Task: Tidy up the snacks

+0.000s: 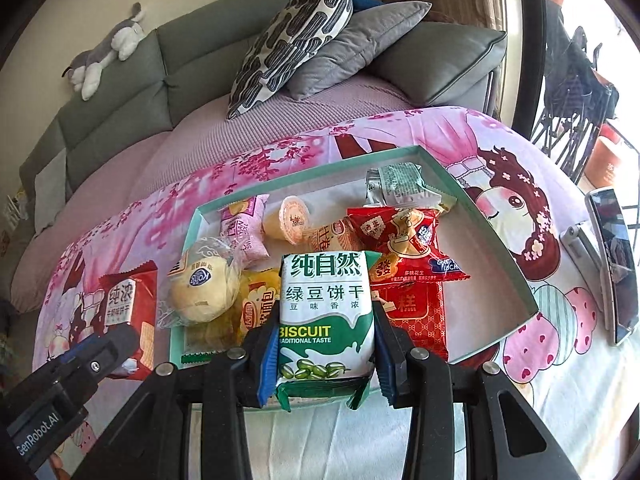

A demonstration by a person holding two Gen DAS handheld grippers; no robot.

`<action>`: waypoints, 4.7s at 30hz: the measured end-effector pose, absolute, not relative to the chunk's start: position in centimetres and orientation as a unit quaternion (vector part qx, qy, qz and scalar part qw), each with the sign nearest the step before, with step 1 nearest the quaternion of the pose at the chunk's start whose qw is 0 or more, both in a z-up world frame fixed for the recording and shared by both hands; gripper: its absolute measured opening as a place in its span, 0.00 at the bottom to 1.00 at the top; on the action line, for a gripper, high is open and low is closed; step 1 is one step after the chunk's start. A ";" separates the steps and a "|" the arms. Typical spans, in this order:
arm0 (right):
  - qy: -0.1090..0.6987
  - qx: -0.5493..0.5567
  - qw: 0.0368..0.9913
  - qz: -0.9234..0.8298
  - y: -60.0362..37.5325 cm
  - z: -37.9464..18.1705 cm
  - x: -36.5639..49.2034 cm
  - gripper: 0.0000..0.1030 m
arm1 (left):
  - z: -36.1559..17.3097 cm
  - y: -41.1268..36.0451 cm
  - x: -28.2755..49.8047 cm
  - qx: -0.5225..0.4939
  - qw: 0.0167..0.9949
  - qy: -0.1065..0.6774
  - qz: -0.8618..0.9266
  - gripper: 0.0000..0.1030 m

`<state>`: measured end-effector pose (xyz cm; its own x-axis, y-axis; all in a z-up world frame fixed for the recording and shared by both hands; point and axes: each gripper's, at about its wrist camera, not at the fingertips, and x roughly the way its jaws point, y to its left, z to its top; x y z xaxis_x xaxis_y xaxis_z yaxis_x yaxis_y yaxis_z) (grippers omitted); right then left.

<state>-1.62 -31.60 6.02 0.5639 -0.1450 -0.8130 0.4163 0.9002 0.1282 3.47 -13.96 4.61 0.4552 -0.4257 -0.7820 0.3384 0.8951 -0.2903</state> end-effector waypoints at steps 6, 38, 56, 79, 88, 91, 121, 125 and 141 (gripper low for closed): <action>0.441 0.155 0.869 -0.163 -31.8 5.7 -1.5 0.41 | 3.9 -15.3 3.5 -0.033 0.848 0.477 -0.230 0.40; 0.503 0.142 0.835 -0.173 -32.5 2.5 -0.5 0.54 | 0.6 -17.9 4.2 -0.008 0.821 0.525 -0.222 0.44; 0.490 0.136 0.840 -0.190 -32.7 3.0 -0.7 0.84 | 2.7 -15.1 4.9 -0.025 0.846 0.507 -0.166 0.84; 0.454 0.120 0.854 -0.224 -32.8 4.1 -1.3 1.00 | 2.9 -13.9 5.0 0.027 0.875 0.479 -0.068 0.97; 0.423 0.118 0.870 -0.226 -31.7 6.0 -2.4 1.00 | 2.7 -12.5 3.7 0.062 0.878 0.474 -0.012 0.97; 0.426 0.111 0.873 -0.211 -30.8 6.1 -3.0 1.00 | 2.1 -12.0 3.1 0.065 0.871 0.487 -0.011 0.97; 0.477 0.069 0.865 -0.137 -26.3 4.1 -3.8 1.00 | 0.2 -8.9 1.4 0.054 0.841 0.538 -0.009 0.97; 0.478 0.066 0.866 -0.132 -26.2 3.9 -3.7 1.00 | 0.2 -8.5 1.5 0.049 0.839 0.541 -0.011 0.97; 0.478 0.068 0.867 -0.125 -26.4 3.8 -3.6 1.00 | 0.0 -8.6 1.7 0.068 0.837 0.543 -0.011 0.97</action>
<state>-3.56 -26.41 3.78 0.5116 -0.1506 -0.8459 0.2811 0.9597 -0.0008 1.75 -8.64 0.03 0.4109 0.0552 -0.9100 0.0914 0.9906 0.1013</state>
